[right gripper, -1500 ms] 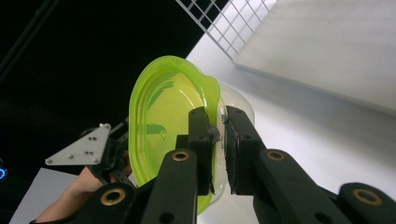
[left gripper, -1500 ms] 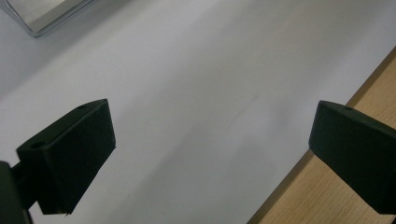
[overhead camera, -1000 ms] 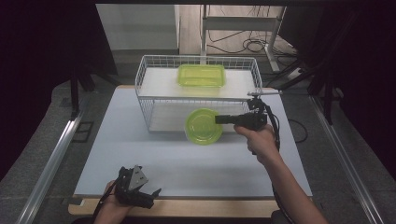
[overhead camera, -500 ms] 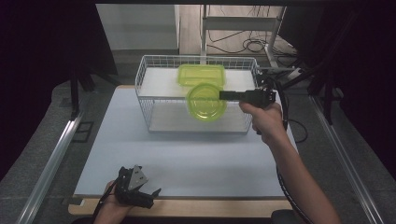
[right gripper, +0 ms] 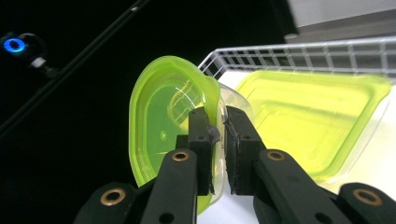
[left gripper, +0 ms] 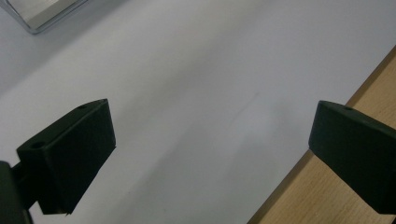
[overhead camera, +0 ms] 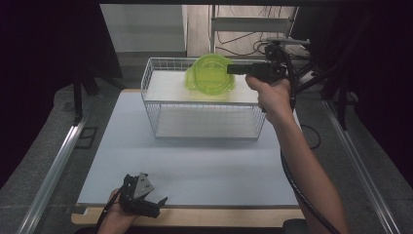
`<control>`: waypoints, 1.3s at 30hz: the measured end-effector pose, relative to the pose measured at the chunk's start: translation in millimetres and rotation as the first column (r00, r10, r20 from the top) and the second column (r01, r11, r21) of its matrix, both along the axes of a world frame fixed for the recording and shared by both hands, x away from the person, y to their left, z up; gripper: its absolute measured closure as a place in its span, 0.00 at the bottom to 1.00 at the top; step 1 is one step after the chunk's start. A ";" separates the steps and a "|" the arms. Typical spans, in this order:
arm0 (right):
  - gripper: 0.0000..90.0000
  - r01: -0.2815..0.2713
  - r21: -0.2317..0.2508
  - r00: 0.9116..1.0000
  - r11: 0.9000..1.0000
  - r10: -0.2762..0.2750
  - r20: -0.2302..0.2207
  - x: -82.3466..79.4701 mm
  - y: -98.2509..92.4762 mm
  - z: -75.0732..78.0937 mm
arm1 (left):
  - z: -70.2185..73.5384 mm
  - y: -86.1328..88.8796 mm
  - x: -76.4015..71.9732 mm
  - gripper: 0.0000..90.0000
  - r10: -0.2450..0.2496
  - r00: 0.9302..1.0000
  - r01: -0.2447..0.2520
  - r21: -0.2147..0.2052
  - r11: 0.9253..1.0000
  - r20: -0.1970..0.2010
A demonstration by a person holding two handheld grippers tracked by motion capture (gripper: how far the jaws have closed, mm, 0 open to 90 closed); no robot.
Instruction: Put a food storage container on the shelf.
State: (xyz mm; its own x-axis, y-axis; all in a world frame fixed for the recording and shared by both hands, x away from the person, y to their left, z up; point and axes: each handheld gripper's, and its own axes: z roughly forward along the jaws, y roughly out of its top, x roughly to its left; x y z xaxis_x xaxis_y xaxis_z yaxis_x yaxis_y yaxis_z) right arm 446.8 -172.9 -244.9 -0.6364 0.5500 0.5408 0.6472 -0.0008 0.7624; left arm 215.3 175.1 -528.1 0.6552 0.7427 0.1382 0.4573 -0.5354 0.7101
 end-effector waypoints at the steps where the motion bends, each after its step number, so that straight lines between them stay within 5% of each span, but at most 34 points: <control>1: 0.91 0.007 -0.003 1.000 1.000 -0.007 -0.003 2.2 1.0 0.6 | -0.1 0.2 0.0 0.01 0.001 1.000 -0.001 -0.001 1.000 0.000; 22: 0.90 0.140 -0.049 0.988 0.989 -0.143 -0.065 38.8 16.5 -13.5 | -1.3 0.6 0.0 0.01 -0.009 1.000 0.009 0.004 1.000 -0.009; 39: 0.79 0.192 -0.119 0.980 0.974 -0.197 -0.030 48.1 24.2 -14.6 | -2.7 -0.4 0.0 0.01 -0.020 1.000 0.020 0.013 1.000 -0.016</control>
